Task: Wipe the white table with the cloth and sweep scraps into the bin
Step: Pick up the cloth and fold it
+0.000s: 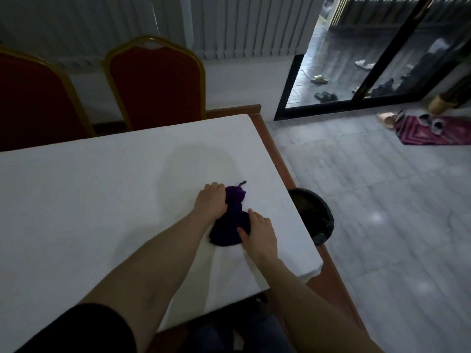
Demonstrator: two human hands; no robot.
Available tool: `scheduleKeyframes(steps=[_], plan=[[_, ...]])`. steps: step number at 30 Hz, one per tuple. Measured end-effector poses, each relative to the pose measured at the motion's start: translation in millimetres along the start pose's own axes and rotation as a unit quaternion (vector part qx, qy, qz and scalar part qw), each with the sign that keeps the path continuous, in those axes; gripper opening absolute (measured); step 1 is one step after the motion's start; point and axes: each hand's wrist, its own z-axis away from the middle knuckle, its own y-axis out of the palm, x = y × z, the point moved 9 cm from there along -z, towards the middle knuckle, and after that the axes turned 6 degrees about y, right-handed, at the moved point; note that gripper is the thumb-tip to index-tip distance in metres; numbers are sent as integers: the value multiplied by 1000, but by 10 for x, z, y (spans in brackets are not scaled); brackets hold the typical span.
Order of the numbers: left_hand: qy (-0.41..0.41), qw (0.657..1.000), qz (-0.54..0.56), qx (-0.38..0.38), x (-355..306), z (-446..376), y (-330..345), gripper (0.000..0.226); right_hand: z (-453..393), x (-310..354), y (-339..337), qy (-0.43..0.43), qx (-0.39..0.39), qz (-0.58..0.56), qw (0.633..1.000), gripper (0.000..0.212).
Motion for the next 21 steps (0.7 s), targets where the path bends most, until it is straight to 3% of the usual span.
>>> scheduleKeyframes(steps=[4, 6, 8, 15, 18, 21], plan=[[-25, 998, 52, 4, 116, 99, 85, 6, -50, 2, -1, 12, -17, 63, 998, 42], [-32, 996, 86, 0, 183, 166, 106, 20, -89, 14, -13, 21, -14, 83, 996, 32], [-35, 994, 101, -7, 227, 248, 55, 14, -151, 15, -8, 30, 0, 84, 996, 21], [-82, 973, 216, -4, 472, 528, 76, 11, -307, 104, -43, 62, 94, -106, 988, 17], [-110, 948, 297, -39, 582, 707, -13, 19, -380, 359, -168, 17, 120, -158, 980, 16], [-134, 913, 375, -91, 687, 892, -173, 9, -423, 694, -298, -41, 132, -169, 976, 15]])
